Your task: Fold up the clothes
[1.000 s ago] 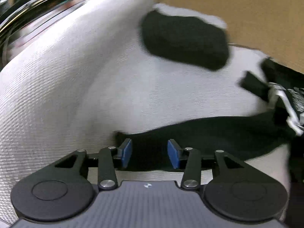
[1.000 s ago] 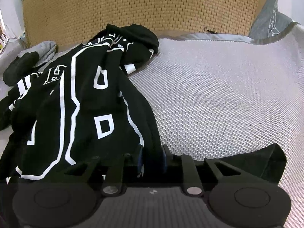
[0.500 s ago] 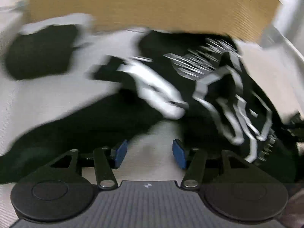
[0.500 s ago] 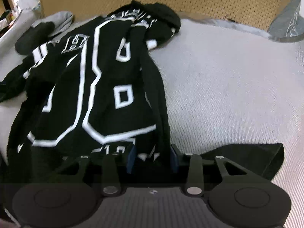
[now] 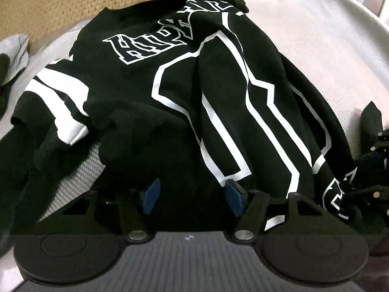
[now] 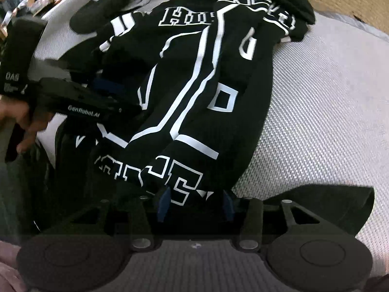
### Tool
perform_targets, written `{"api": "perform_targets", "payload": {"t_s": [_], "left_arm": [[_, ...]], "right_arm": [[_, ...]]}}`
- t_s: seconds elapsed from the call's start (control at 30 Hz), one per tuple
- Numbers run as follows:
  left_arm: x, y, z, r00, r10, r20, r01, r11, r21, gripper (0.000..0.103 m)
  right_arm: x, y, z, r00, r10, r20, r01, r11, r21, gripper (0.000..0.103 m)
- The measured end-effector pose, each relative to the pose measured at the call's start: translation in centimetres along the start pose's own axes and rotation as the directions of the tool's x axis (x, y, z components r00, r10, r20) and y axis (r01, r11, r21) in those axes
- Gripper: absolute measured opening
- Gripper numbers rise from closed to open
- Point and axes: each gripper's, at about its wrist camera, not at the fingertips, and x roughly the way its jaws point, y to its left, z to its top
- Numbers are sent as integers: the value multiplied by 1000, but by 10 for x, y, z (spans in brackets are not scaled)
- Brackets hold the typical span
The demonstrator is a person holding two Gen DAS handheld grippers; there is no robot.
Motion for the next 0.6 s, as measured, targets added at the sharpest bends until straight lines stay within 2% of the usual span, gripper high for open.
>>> {"api": "perform_targets", "payload": {"t_s": [0.07,0.13,0.2,0.23,0.27,0.43,0.5,0.6], "left_arm": [[2,2,4,999,44,13,-45,999,4,67],[5,9,8,999,37,18,-37,999,-27,68],[7,18,11,999,45,28,-44,997,-60,68],[10,20,13,997,74,33,-72,995,-70,64],[13,23,15,992,119,36,-116,991,-70,54],[22,42,29,995,94,29,-90,987,-135,53],[26,47,33,996,81,23,-77,987,-140,53],[29,48,35,997,76,24,-71,986,-153,53]], "right_arm": [[-4,-2,2,1000,8,0,-8,1000,-14,50],[-14,-16,2,999,17,43,-18,1000,14,49],[-25,-23,8,996,-38,81,36,999,26,49],[-32,-26,12,992,-71,105,68,997,28,49],[-40,-31,16,987,-89,135,86,996,23,49],[-54,-64,55,940,-161,300,161,987,23,52],[-42,-70,78,923,-204,328,212,977,12,52],[-19,-68,108,894,-252,370,300,950,-80,52]]}}
